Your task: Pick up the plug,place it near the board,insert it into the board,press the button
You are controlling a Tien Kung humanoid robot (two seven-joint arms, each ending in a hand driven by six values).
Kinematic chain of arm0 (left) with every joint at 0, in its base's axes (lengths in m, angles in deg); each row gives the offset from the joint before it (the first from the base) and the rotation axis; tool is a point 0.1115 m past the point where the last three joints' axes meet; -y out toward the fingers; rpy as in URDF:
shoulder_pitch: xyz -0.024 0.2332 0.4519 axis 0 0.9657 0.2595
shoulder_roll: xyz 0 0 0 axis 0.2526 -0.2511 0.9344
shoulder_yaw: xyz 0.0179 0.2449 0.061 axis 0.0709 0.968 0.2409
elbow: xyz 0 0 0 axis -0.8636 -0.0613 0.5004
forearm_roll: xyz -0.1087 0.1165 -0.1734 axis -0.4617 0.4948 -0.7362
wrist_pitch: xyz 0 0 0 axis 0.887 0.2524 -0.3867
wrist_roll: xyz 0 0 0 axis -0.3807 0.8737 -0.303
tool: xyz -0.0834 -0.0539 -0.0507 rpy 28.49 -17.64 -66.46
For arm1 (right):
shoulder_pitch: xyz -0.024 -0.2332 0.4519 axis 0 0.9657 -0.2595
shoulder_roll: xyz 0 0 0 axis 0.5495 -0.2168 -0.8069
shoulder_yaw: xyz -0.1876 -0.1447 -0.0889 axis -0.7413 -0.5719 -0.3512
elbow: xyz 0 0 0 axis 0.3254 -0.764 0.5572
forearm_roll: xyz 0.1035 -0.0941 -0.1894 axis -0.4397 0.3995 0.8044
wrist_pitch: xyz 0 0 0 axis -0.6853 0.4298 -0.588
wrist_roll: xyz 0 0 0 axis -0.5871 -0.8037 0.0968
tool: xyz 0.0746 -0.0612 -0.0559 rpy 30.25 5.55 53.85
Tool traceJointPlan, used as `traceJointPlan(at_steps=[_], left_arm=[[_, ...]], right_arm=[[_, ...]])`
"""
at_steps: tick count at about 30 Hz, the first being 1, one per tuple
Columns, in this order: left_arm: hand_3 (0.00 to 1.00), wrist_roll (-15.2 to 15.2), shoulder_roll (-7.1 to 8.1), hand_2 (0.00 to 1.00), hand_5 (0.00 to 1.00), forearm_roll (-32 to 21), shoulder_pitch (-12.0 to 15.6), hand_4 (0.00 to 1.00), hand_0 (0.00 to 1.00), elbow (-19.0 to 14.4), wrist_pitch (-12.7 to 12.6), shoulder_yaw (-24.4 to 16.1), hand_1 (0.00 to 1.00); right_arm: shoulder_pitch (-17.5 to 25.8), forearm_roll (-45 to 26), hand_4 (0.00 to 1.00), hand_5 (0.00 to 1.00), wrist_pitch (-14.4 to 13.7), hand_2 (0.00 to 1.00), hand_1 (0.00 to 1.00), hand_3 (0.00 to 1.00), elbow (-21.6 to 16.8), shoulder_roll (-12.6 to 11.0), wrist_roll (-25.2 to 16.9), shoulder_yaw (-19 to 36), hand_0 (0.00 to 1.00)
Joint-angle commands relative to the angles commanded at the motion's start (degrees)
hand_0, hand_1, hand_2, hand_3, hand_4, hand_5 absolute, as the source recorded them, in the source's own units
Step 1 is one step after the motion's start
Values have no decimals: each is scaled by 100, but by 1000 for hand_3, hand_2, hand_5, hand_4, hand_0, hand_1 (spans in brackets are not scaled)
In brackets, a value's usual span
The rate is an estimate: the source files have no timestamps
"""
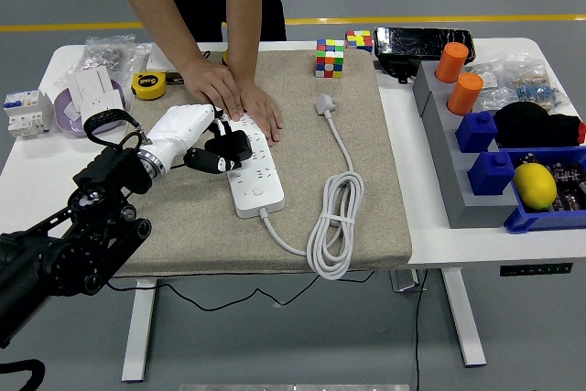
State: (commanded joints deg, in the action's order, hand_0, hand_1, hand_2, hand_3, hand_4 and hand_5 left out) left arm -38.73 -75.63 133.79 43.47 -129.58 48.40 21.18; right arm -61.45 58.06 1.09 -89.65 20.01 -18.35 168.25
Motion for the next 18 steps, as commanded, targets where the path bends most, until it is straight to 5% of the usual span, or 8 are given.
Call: traceJointPlan(at_steps=[18], left_arm=[[304, -1, 74, 394, 43, 59, -27, 427, 655, 68, 29, 65, 588]], right_arm=[[5, 8, 998, 904, 0, 751, 762, 785, 0, -8, -2, 1, 849]])
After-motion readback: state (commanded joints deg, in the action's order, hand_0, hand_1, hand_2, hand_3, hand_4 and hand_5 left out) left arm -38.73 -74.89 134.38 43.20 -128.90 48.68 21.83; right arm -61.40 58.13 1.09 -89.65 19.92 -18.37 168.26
